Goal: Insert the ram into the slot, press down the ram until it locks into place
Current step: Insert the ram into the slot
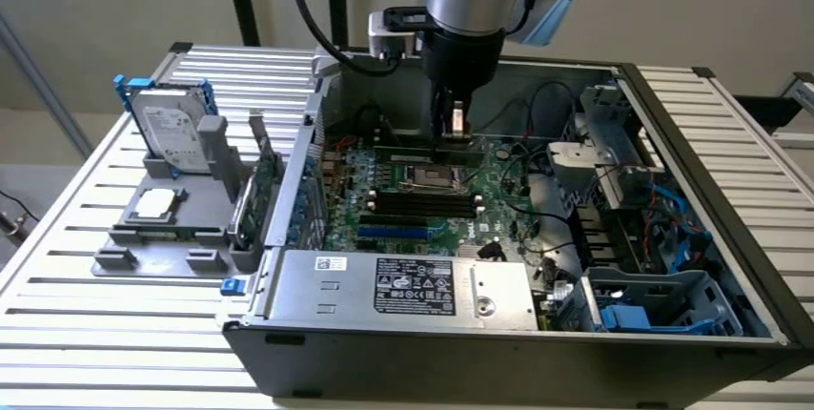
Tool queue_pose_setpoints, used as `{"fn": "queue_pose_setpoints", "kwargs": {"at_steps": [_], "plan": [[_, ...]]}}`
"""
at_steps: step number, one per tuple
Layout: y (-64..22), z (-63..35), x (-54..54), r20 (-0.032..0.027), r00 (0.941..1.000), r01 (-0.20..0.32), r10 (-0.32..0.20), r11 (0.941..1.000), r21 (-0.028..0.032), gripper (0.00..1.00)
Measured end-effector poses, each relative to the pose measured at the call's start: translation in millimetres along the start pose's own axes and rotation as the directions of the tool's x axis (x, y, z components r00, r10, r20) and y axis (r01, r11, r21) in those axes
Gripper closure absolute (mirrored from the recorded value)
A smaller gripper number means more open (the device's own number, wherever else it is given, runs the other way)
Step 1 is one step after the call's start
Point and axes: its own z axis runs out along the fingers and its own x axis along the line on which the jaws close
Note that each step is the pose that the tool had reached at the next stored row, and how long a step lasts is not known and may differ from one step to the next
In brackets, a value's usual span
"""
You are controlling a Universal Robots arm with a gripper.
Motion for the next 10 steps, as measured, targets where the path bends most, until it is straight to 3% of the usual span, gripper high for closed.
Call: {"fn": "queue_pose_setpoints", "kwargs": {"at_steps": [10], "plan": [[-0.5,18.2,0.7,-0.0008,1.0000,0.000,0.000,1.0000,0.0015,0.87]]}}
